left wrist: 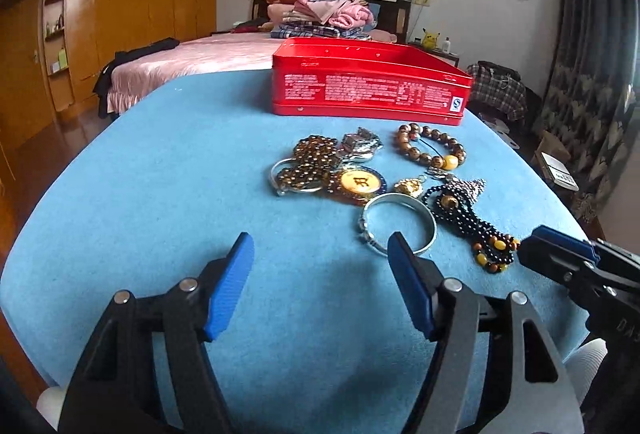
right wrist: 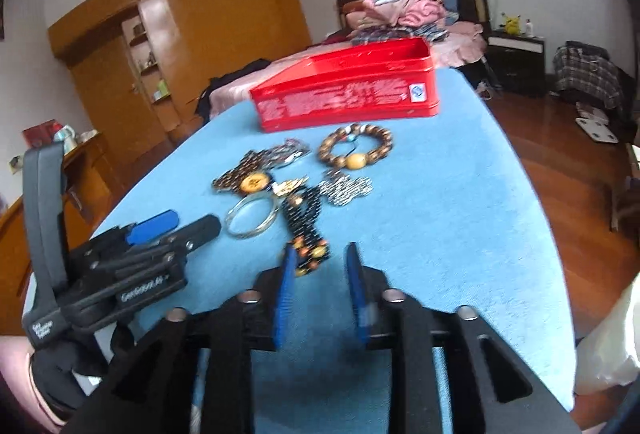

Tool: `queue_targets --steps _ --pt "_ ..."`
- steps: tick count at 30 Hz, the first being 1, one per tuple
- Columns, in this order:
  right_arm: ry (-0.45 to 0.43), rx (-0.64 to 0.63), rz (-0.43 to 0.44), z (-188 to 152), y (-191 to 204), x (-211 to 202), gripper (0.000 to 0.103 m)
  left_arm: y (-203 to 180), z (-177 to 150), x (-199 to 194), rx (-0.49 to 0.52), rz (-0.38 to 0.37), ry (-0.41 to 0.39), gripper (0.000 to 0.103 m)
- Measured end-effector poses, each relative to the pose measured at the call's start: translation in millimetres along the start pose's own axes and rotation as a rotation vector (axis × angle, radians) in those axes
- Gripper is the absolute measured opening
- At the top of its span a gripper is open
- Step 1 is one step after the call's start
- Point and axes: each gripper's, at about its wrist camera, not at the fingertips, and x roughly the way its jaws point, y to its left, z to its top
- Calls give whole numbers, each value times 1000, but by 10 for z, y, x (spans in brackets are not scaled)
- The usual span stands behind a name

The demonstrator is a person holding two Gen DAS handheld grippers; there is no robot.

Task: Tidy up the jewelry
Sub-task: 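Grasp and lift the black bead bracelet with the right tool while the left tool approaches the silver bangle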

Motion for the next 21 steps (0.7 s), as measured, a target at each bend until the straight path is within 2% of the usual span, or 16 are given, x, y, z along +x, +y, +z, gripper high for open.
queue_targets --steps 9,13,21 --pt "-7 -56 -3 77 133 173 34 9 -36 16 -1 3 -12 67" --pt "6 -74 -34 85 181 313 34 28 -37 16 -2 3 -17 67" --pt "-34 -96 -89 106 243 451 34 59 -8 23 -9 -3 -28 67"
